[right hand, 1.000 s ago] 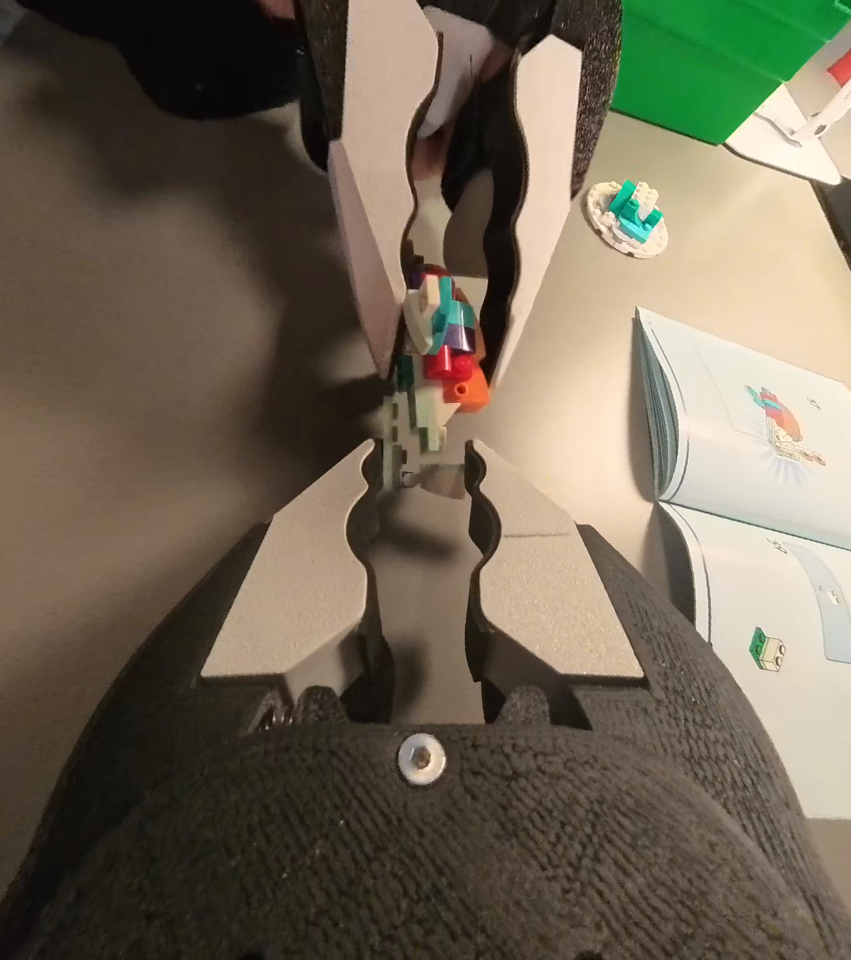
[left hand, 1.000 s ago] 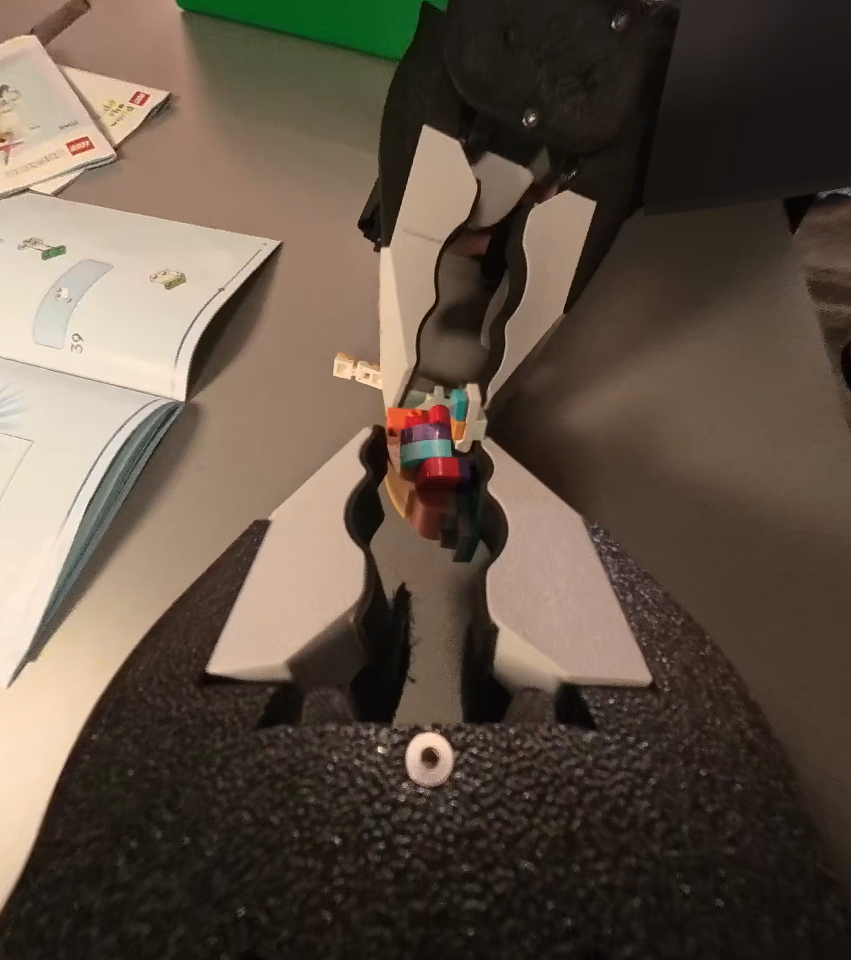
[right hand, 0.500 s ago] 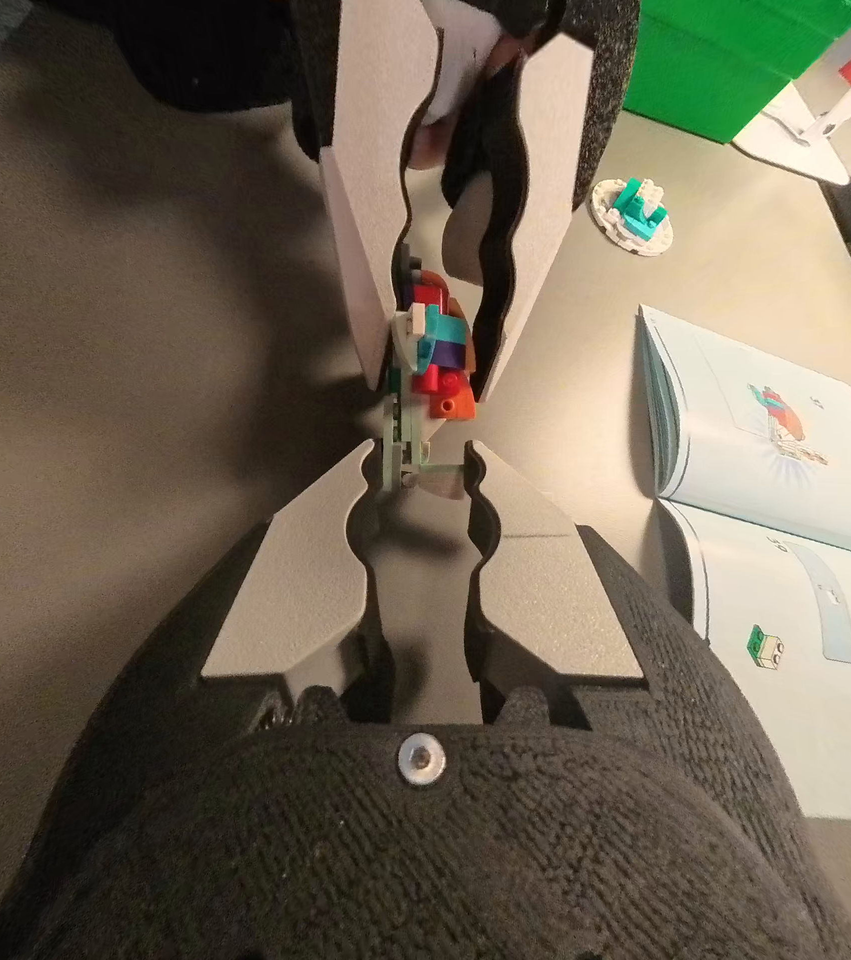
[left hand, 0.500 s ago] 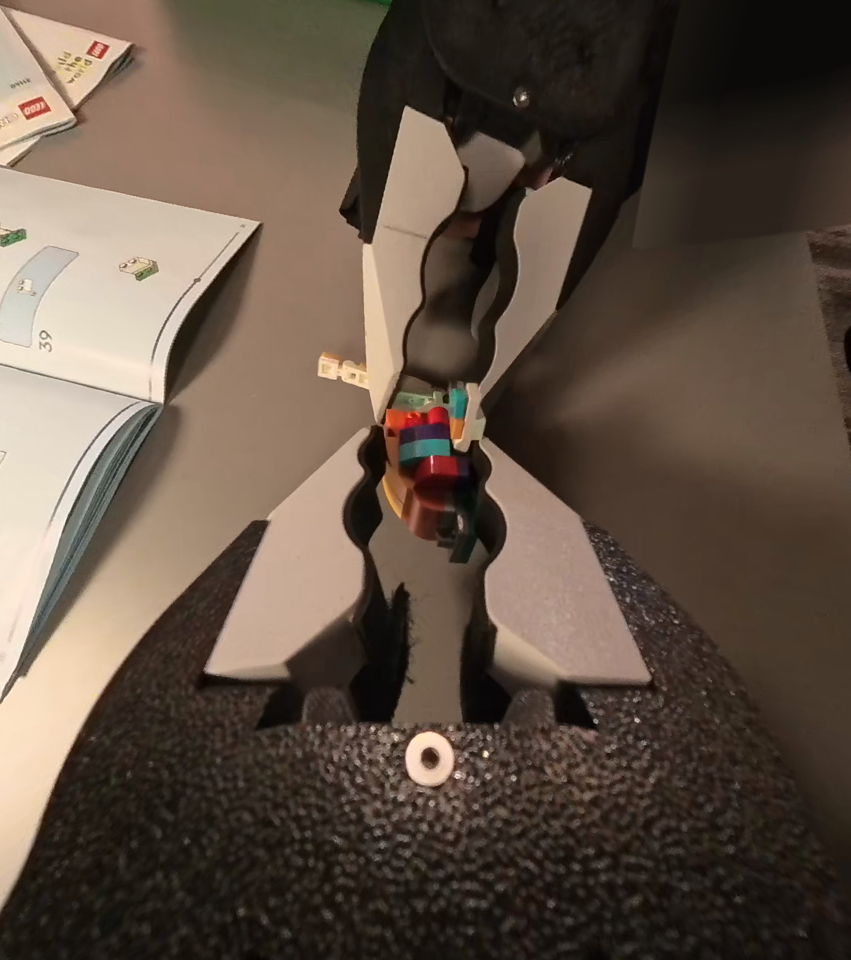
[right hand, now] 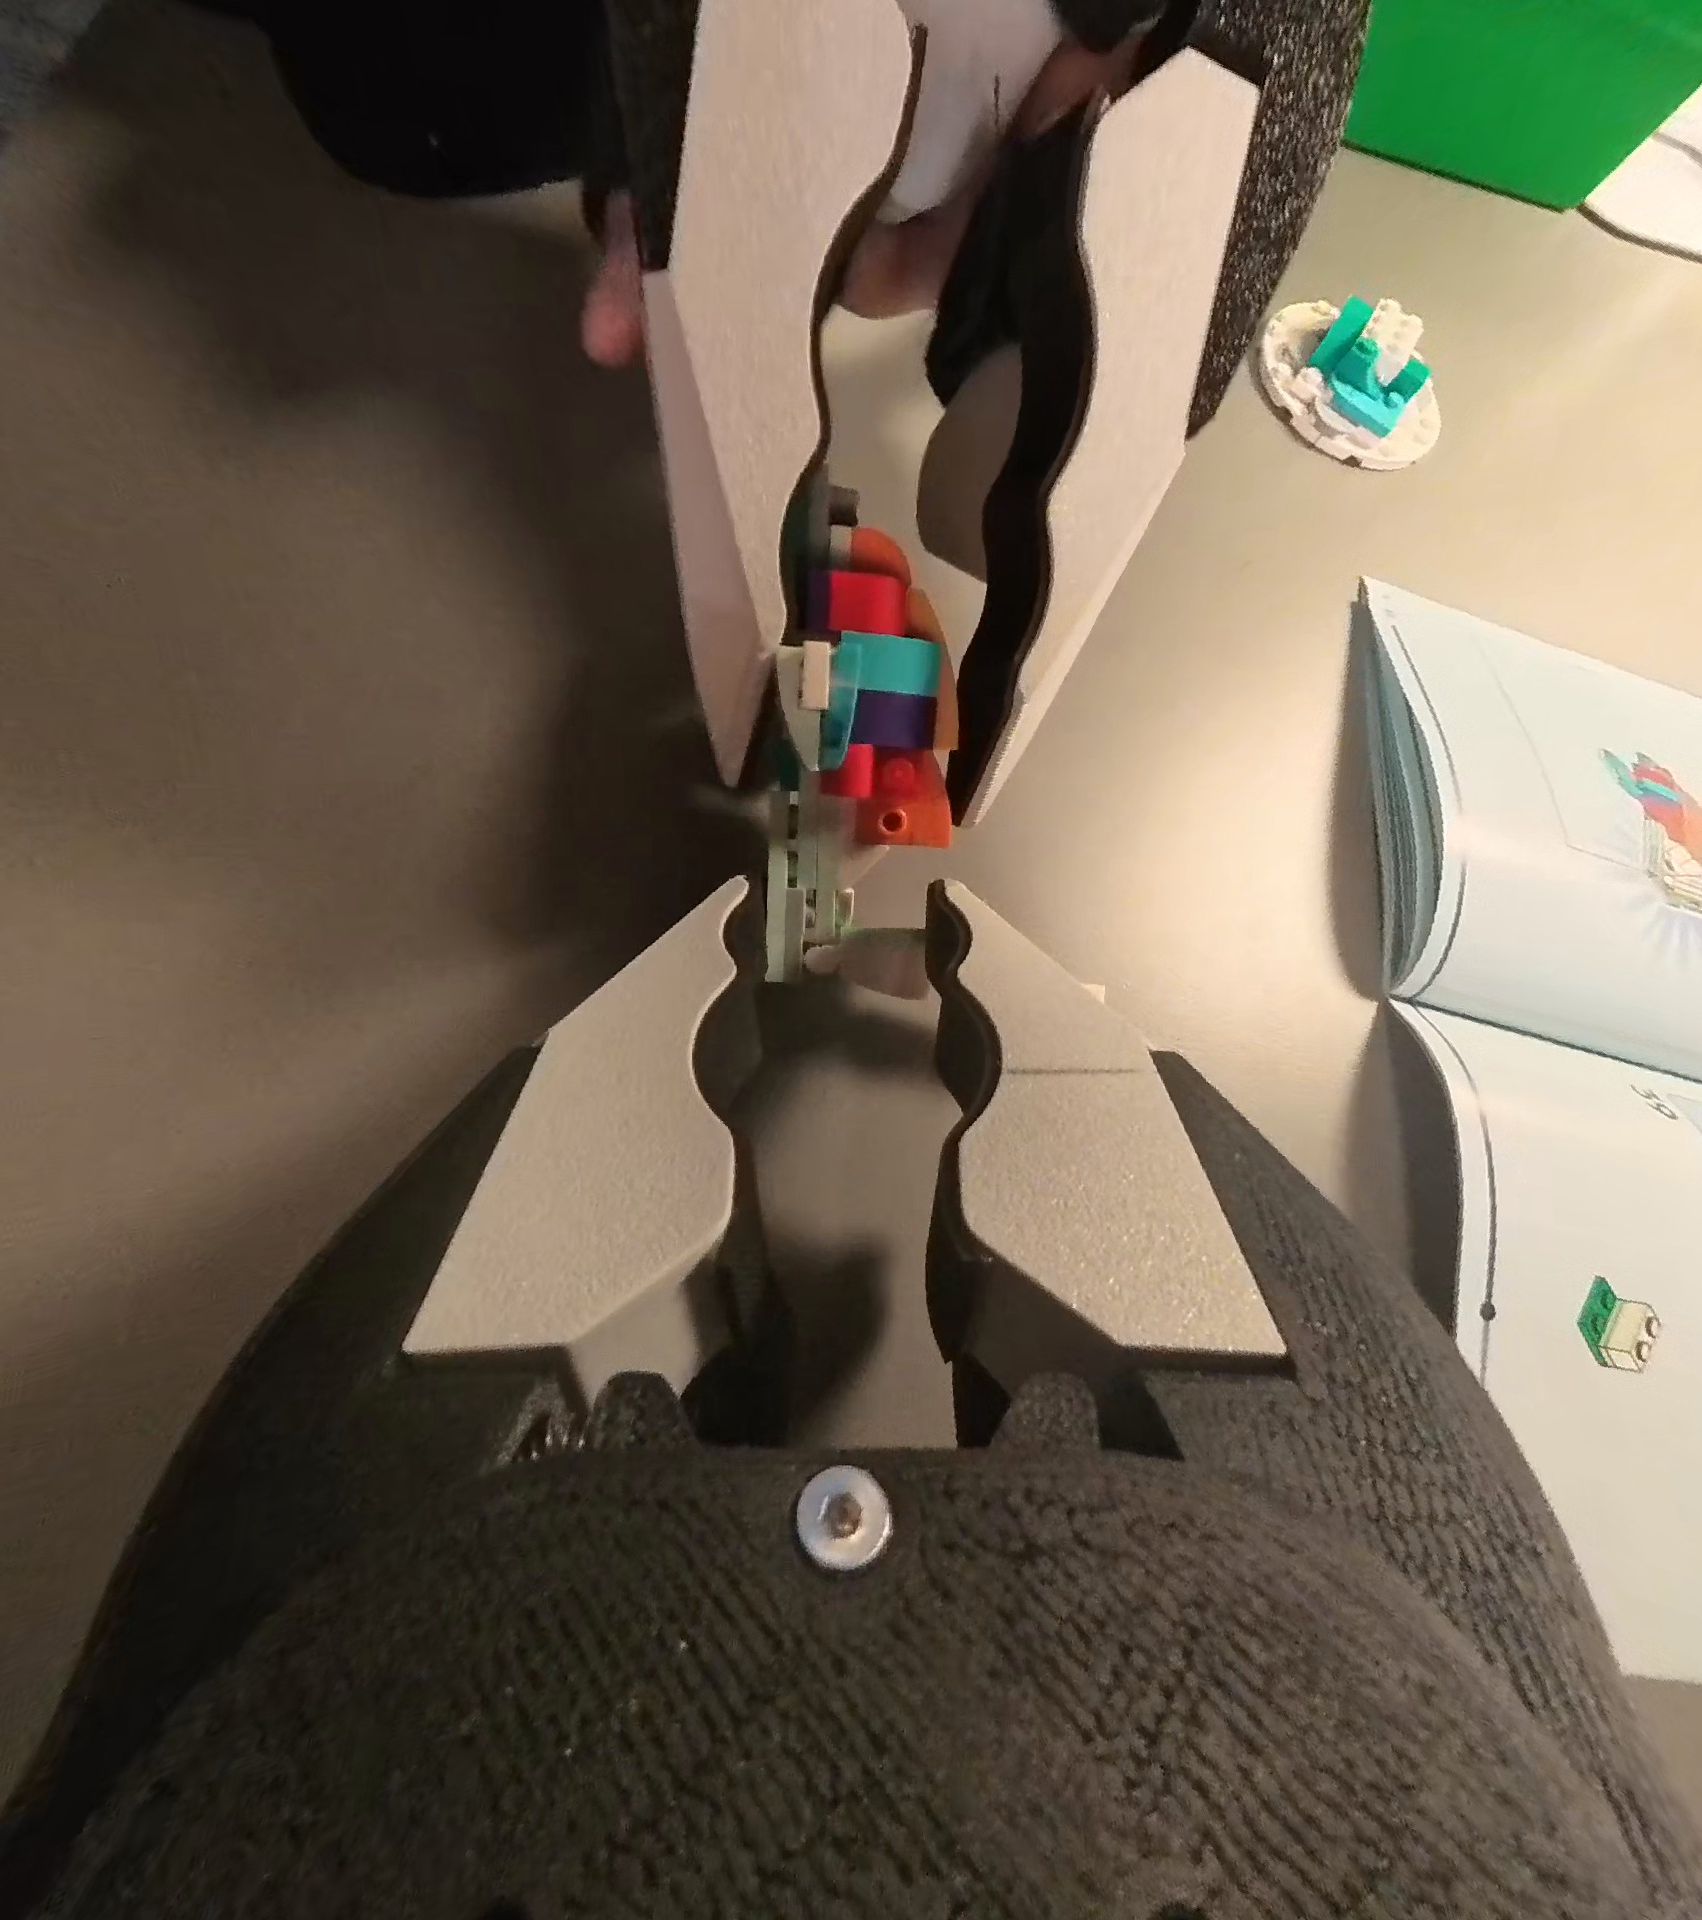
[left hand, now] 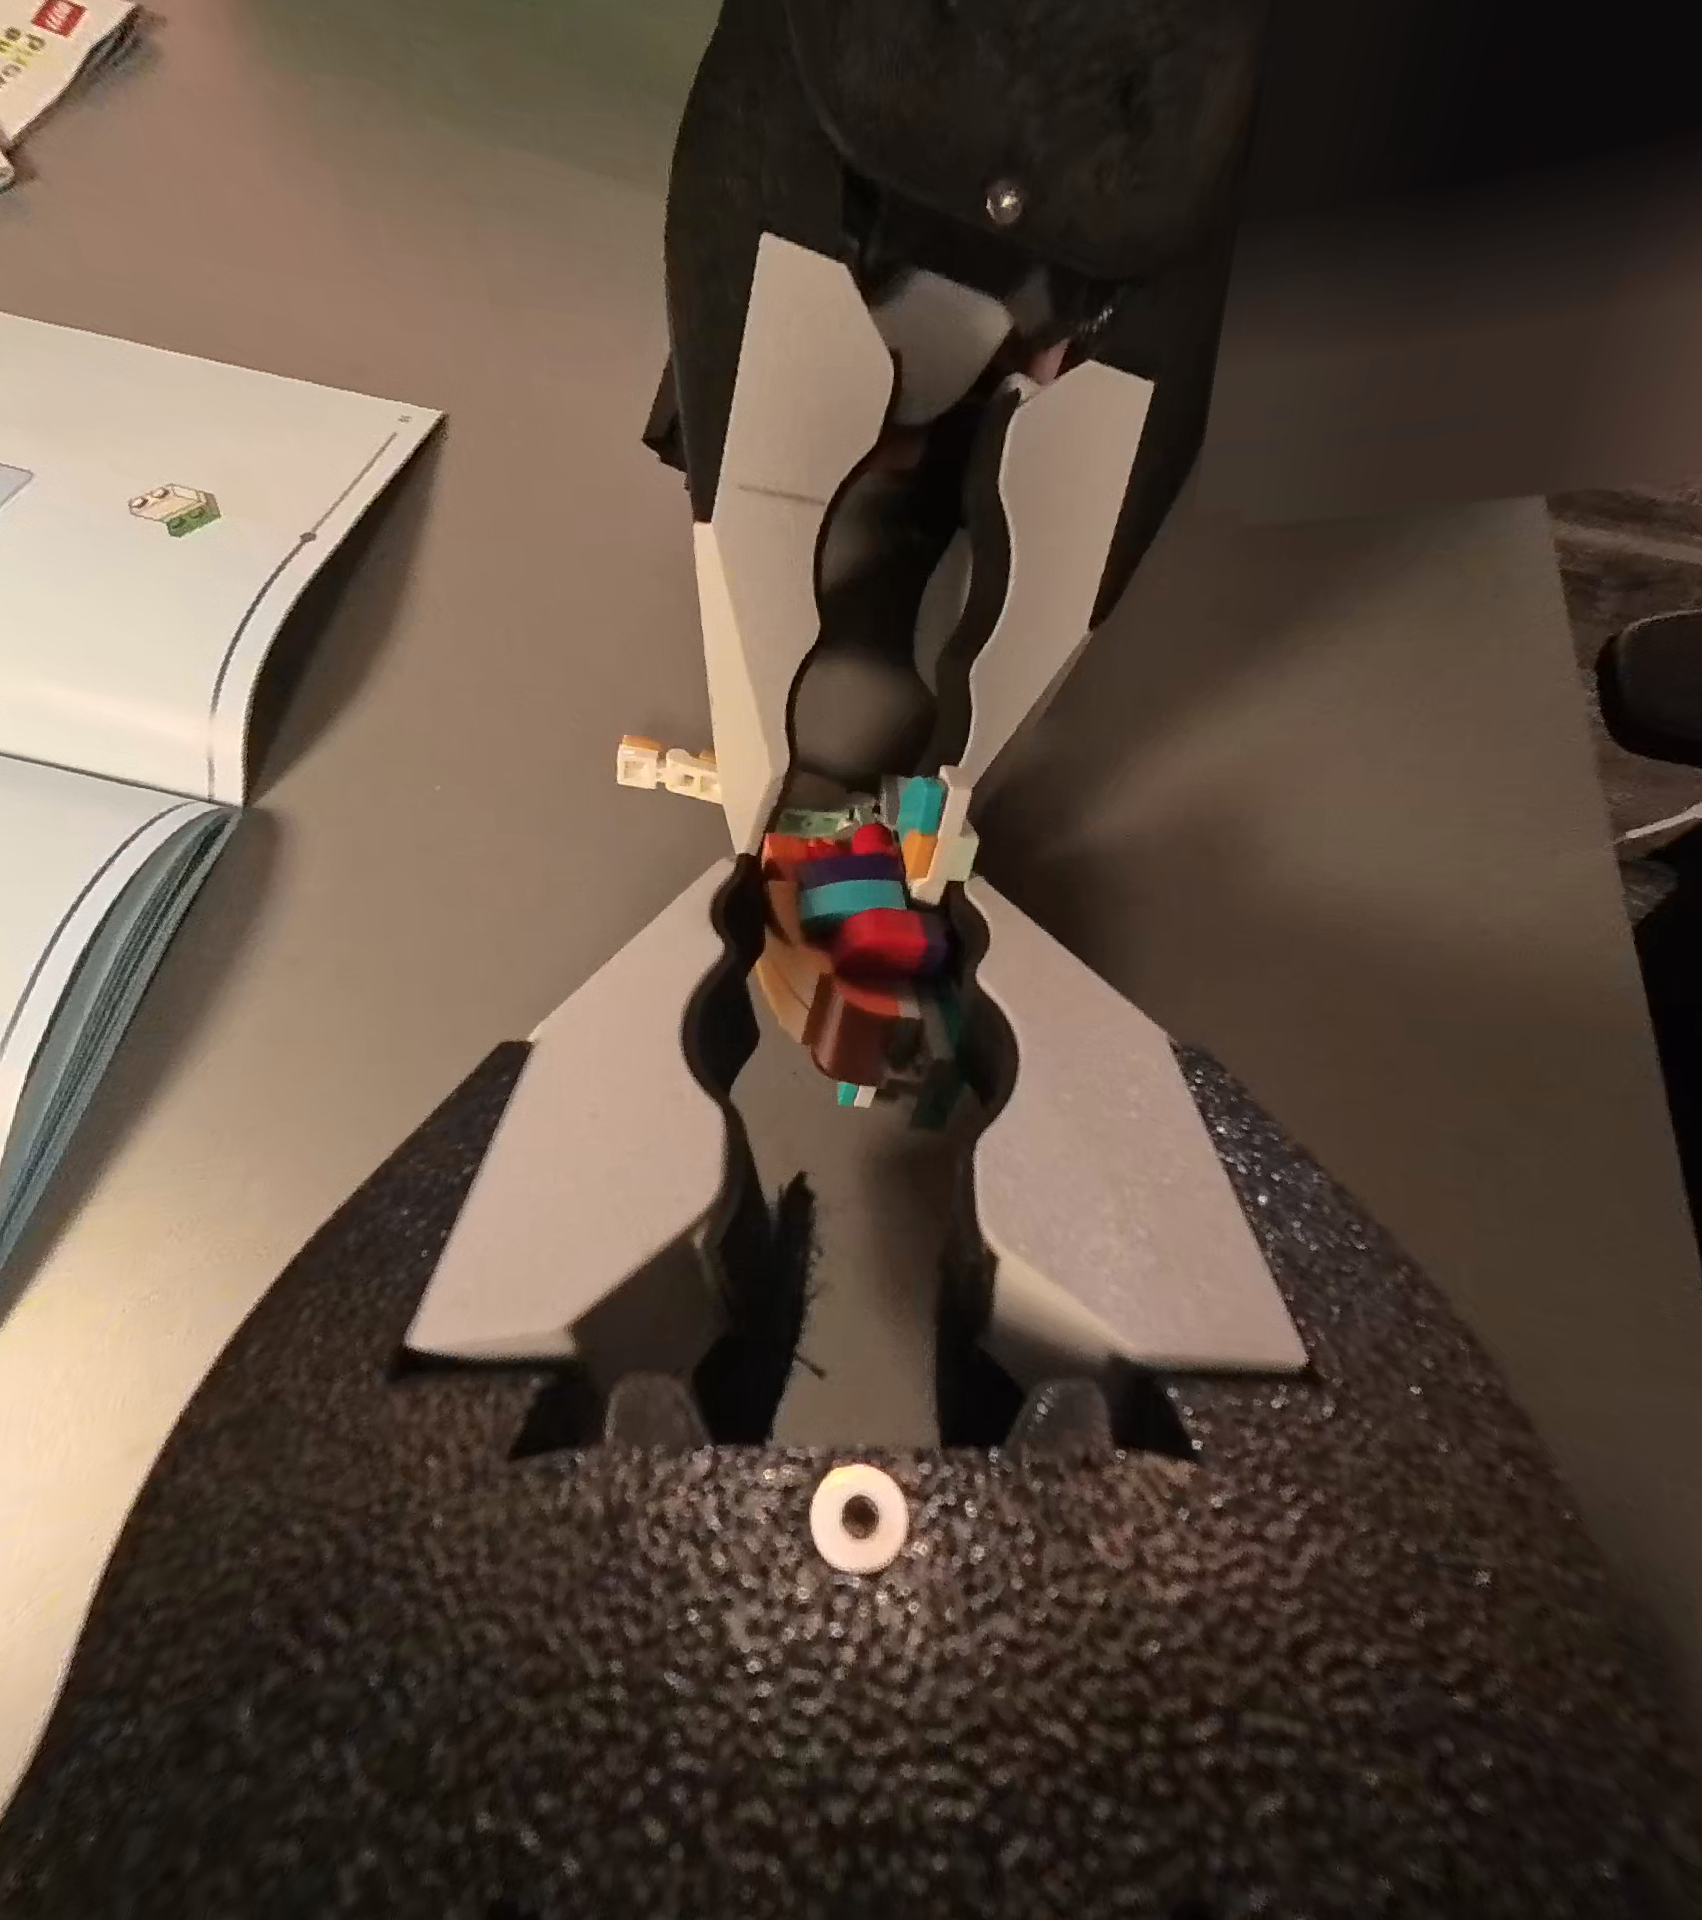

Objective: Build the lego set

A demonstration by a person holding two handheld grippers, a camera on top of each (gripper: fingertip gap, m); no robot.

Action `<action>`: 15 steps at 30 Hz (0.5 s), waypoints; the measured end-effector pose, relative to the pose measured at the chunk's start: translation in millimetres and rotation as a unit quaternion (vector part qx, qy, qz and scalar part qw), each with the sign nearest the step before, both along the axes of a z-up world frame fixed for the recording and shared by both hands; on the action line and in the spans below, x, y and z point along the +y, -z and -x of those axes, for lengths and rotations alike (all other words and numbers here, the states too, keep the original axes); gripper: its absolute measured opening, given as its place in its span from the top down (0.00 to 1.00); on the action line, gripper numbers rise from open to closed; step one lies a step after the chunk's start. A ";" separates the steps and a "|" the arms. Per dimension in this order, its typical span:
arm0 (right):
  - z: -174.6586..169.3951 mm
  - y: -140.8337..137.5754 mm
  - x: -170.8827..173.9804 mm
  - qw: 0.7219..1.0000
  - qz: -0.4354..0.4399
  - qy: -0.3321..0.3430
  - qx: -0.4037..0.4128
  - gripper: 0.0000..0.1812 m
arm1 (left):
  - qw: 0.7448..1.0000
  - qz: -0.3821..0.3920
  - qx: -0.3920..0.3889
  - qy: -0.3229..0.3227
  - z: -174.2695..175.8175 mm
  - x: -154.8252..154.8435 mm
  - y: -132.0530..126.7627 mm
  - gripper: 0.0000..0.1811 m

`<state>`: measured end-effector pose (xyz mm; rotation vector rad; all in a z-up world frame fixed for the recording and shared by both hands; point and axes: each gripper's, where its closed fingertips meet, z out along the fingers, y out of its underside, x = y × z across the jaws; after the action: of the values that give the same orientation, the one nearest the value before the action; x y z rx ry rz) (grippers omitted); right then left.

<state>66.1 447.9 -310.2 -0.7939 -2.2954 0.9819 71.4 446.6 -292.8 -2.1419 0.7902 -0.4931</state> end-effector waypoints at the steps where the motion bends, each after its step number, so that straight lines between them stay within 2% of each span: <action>1: 0.0 0.1 -0.1 1.000 0.001 0.000 -0.001 0.84 | 1.000 -0.001 0.001 0.000 0.1 -0.2 0.0 0.82; 5: 0.3 1.0 -1.1 1.000 0.007 0.003 -0.012 0.84 | 1.000 -0.004 0.014 0.004 1.4 -1.7 0.6 0.80; 8: 0.4 1.0 -1.1 1.000 0.008 0.004 -0.012 0.84 | 0.999 0.016 0.023 0.018 0.1 -7.6 7.5 0.72; 13: 0.9 0.8 -5.3 1.000 0.008 0.002 -0.011 0.84 | 0.999 0.017 0.050 0.008 5.0 -4.4 17.9 0.82; 15: 1.7 1.0 -5.3 1.000 0.009 0.005 -0.012 0.84 | 0.999 0.021 0.038 0.004 5.4 -4.1 17.6 0.82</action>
<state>64.3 442.6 -311.1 -0.8294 -2.3032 0.9952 66.0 442.5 -310.4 -2.2078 0.8369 -0.4375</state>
